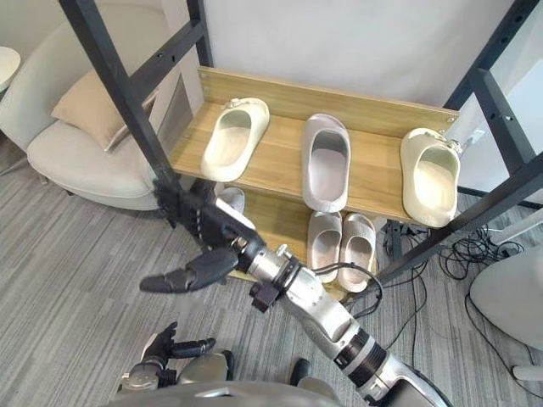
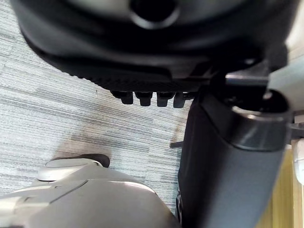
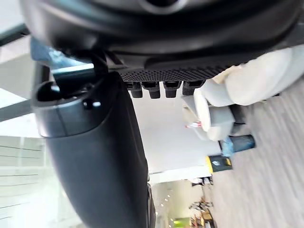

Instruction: Organize the slippers on the shoe rack

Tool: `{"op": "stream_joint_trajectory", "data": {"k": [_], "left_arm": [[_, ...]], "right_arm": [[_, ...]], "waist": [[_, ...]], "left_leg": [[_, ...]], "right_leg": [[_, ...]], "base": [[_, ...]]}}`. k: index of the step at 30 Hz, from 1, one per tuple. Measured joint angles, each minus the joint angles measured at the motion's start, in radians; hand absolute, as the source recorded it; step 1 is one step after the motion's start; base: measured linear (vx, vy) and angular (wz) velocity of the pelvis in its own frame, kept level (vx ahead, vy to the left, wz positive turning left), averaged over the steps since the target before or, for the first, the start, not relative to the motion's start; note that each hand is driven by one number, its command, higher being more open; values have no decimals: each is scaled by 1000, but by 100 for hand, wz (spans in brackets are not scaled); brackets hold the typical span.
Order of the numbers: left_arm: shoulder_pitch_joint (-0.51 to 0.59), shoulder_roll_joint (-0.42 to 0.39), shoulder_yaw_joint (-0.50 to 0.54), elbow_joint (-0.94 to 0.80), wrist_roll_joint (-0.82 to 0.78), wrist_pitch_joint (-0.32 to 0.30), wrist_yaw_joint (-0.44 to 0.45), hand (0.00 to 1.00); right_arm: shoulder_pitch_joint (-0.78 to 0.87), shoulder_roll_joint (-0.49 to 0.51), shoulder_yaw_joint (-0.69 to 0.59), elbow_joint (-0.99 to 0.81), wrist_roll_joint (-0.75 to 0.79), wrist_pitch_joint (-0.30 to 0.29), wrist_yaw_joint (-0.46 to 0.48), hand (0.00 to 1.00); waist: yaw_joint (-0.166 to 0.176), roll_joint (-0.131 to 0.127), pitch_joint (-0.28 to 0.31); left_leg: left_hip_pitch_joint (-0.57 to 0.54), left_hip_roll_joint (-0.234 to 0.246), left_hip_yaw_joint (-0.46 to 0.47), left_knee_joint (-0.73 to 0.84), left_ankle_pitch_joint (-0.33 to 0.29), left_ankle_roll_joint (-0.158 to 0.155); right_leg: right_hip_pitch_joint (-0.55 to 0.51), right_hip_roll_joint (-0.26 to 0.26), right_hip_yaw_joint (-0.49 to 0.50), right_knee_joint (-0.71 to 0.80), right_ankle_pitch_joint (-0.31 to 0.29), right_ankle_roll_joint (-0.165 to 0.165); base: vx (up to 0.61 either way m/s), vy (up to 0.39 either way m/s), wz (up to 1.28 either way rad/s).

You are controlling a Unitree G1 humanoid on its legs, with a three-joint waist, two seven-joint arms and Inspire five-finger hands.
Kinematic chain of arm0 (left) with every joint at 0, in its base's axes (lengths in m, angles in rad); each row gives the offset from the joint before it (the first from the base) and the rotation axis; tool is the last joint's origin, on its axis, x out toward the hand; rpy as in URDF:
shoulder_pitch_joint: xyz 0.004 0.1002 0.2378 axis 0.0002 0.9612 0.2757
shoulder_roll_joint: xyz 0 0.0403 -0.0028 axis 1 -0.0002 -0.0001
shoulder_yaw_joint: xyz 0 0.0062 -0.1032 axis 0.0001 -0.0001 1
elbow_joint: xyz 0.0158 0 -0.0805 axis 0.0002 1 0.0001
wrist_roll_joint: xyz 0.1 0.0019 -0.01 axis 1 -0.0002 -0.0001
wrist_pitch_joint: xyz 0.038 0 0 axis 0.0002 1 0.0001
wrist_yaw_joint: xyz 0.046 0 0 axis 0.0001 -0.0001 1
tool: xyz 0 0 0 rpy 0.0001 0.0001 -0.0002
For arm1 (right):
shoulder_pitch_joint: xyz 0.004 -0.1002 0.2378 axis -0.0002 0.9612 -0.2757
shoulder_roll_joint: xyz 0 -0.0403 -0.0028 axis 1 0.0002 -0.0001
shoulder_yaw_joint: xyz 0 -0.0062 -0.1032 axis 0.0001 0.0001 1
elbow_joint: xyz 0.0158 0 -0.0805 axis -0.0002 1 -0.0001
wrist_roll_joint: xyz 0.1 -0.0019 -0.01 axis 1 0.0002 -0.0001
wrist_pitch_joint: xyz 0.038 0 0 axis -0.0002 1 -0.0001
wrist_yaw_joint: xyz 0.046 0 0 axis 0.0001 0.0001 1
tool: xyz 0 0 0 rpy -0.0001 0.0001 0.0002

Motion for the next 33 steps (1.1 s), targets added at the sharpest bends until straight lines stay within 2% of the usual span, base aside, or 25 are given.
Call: {"op": "stream_joint_trajectory", "data": {"k": [4,9,13,15,28,33], "left_arm": [[4,-4,-5,7,0,0,1,100],[9,-10,-27,14,-2,0,8,100],[15,-12,-38,13,-5,0,12,100],[22,-13,-39,13,-6,0,19,100],[32,-11,-43,12,-5,0,19,100],[49,-7,-41,-5,-3,-1,19,100]], "right_arm": [[27,39,-48,-62,5,-16,-25,100],[58,119,-178,-121,4,-76,-97,100],[72,137,-234,-160,-12,-115,-150,100],[73,157,-268,-170,-59,-122,-181,100],[76,148,-497,-251,-461,-148,-391,100],[59,25,-589,-249,-647,-144,-464,100]], "waist": [[-15,12,-7],[-26,34,-21],[-35,43,-28],[-46,46,-33],[-59,43,-35],[-73,38,-38]], "left_leg": [[1,1,5,-1,0,0],[1,2,13,-2,0,-1],[1,2,13,-2,0,-1],[3,3,14,-3,0,-1],[25,3,31,-21,0,0],[25,3,41,-28,0,0]], "right_leg": [[-3,0,5,1,0,0],[-9,0,14,4,0,0],[-9,1,15,3,0,0],[-8,1,16,3,0,0],[1,1,31,-4,1,1],[-6,2,41,-9,3,2]], "base": [[-7,11,-4],[-5,9,-5],[0,0,0],[0,0,0],[0,4,-2],[14,10,-6]]}}
